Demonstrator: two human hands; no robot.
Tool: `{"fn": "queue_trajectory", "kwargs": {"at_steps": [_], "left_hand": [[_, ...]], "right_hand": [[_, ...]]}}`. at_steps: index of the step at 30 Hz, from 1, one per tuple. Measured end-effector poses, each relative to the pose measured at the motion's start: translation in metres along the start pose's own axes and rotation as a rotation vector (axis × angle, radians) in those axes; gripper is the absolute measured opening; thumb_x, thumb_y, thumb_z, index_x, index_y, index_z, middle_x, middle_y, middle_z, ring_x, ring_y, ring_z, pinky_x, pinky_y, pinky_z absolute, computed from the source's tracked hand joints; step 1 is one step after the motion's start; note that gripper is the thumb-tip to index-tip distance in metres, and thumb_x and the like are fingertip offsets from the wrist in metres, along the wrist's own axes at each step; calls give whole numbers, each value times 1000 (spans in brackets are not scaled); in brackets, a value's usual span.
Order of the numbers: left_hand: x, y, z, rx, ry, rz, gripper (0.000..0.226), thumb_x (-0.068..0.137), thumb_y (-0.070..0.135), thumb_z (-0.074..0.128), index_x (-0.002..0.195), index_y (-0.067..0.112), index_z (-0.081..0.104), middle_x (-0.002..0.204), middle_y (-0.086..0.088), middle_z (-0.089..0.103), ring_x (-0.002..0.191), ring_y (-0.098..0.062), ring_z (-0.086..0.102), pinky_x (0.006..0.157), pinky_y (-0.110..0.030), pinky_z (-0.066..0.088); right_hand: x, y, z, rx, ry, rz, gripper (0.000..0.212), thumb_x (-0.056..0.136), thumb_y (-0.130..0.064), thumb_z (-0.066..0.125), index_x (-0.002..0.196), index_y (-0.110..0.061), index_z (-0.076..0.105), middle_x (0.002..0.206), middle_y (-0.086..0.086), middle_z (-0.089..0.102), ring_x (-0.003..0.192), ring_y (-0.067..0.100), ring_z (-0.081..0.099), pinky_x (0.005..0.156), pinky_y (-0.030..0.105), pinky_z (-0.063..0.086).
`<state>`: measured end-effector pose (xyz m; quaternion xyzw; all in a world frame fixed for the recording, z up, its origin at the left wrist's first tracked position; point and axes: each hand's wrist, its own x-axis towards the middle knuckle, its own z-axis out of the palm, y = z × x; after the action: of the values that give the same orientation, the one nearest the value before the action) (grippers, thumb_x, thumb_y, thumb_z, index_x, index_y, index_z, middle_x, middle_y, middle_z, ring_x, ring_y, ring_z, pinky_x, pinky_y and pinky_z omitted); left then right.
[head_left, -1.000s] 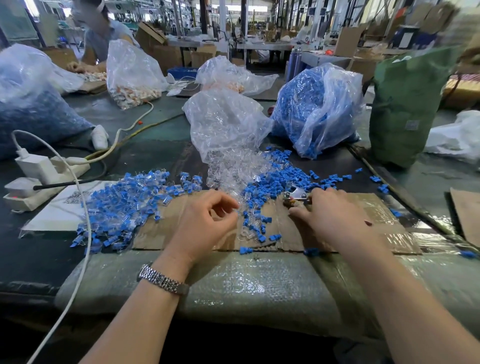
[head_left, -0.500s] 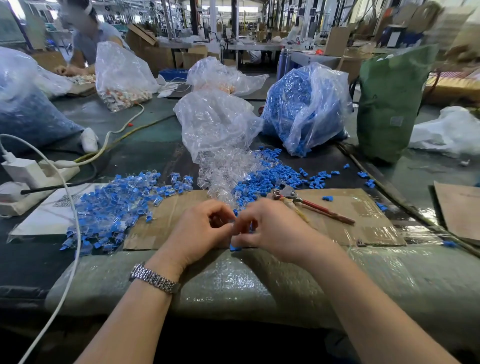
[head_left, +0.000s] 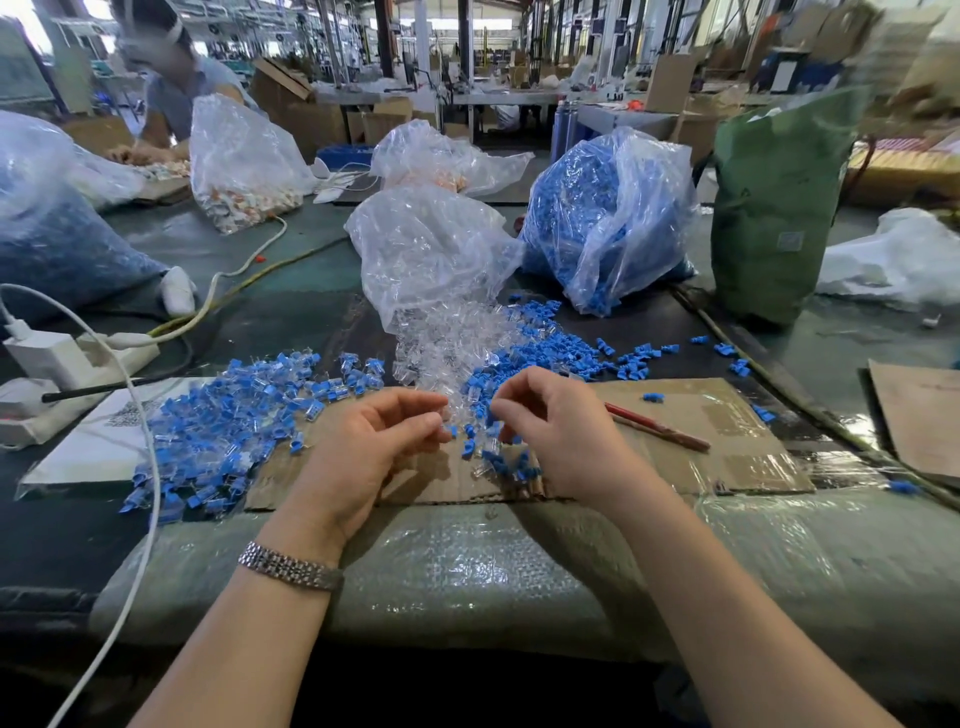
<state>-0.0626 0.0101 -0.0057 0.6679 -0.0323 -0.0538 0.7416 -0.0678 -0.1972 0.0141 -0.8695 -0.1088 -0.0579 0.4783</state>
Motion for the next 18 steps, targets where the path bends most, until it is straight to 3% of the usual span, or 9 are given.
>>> {"fn": "queue_trajectory", "kwargs": {"at_steps": [4, 9, 18], "left_hand": [[1, 3, 2, -181, -49, -28, 34, 79, 12, 70, 111, -1, 72, 104, -21, 75, 86, -23, 75, 72, -26, 61], [-1, 5, 5, -280, -123, -63, 26, 81, 11, 67, 105, 2, 71, 95, -19, 76, 77, -21, 75, 69, -26, 62], [-3, 7, 6, -300, -139, -47, 27, 83, 8, 62, 108, 0, 67, 93, -16, 77, 75, -20, 75, 67, -24, 61]], "right_hand": [[-5, -2, 14, 248, 82, -55, 4, 99, -17, 63, 96, -15, 64, 80, -2, 70, 73, 5, 67, 73, 16, 53], [-7, -9, 26, 376, 144, -128, 10, 96, -14, 66, 91, -22, 65, 78, -11, 66, 74, 5, 61, 74, 20, 51], [-6, -13, 26, 283, 141, -190, 12, 96, -16, 67, 90, -26, 64, 76, -17, 59, 66, -1, 53, 64, 12, 40]]}}
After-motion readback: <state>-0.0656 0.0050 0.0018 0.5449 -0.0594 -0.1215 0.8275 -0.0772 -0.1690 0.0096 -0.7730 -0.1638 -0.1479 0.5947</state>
